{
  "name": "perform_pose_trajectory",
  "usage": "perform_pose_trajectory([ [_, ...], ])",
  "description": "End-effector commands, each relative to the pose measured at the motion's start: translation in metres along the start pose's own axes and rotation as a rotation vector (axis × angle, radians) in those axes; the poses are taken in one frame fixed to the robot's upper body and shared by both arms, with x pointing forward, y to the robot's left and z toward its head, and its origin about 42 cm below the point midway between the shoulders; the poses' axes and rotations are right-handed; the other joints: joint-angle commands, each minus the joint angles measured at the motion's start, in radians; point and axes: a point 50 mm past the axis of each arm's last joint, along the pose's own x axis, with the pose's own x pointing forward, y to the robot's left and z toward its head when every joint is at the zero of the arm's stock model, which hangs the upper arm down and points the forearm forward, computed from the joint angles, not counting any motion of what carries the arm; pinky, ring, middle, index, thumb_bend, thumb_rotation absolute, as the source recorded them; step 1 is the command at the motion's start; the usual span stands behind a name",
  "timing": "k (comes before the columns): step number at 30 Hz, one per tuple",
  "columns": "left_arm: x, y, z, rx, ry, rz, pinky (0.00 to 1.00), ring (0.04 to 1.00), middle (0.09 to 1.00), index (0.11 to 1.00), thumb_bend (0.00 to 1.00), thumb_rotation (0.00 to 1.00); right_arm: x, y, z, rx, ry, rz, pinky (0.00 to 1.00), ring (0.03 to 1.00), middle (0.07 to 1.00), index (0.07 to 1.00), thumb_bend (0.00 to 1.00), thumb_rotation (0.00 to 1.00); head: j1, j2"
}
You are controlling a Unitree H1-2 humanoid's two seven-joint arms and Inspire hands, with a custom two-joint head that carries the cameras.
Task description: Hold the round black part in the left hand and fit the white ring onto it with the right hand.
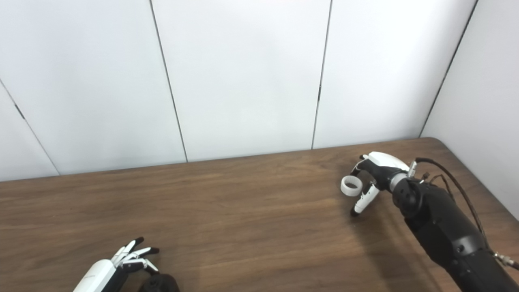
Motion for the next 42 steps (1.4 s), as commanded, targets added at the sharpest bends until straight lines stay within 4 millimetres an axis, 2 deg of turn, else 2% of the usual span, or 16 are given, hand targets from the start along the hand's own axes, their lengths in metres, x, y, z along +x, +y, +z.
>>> perform_pose_trajectory([
  [1,-0.011,-0.003,-0.001,0.024,0.006,-0.057,1.00,1.000,0.861,0.480,0.52,0.04,0.002,-0.021,0.005,-0.033,-0.022,-0.066,1.00,1.000,1.000,0.660,0.86,0.15,0.000,0.003],
  [6,-0.014,-0.002,0.000,0.020,0.007,-0.057,1.00,1.000,0.861,0.480,0.52,0.04,0.002,-0.018,0.004,-0.042,-0.033,-0.072,1.00,1.000,0.995,0.561,0.82,0.12,-0.001,0.011],
  [9,-0.017,-0.001,0.001,0.016,0.007,-0.055,1.00,1.000,0.861,0.480,0.52,0.04,0.000,-0.017,0.005,-0.056,-0.042,-0.080,1.00,1.000,0.986,0.501,0.58,0.13,-0.004,0.018],
  [11,-0.018,-0.001,0.002,0.017,0.006,-0.056,1.00,1.000,0.861,0.480,0.52,0.04,-0.001,-0.018,0.005,-0.065,-0.042,-0.082,1.00,1.000,0.981,0.491,0.53,0.13,-0.005,0.022],
  [32,-0.018,0.000,0.004,0.018,0.009,-0.063,1.00,0.997,0.860,0.480,0.52,0.04,-0.001,-0.019,0.003,-0.058,-0.079,-0.119,1.00,1.000,0.935,0.482,0.52,0.12,-0.002,0.028],
  [36,-0.013,-0.001,0.005,0.028,0.011,-0.068,1.00,0.996,0.860,0.480,0.52,0.04,-0.001,-0.022,0.003,-0.055,-0.099,-0.137,0.99,1.000,0.925,0.481,0.52,0.12,0.027,0.031],
  [42,0.003,-0.004,0.006,0.050,0.010,-0.066,1.00,0.972,0.845,0.480,0.52,0.04,-0.007,-0.037,0.006,-0.048,-0.153,-0.189,0.99,1.000,0.913,0.479,0.52,0.12,0.078,0.036],
])
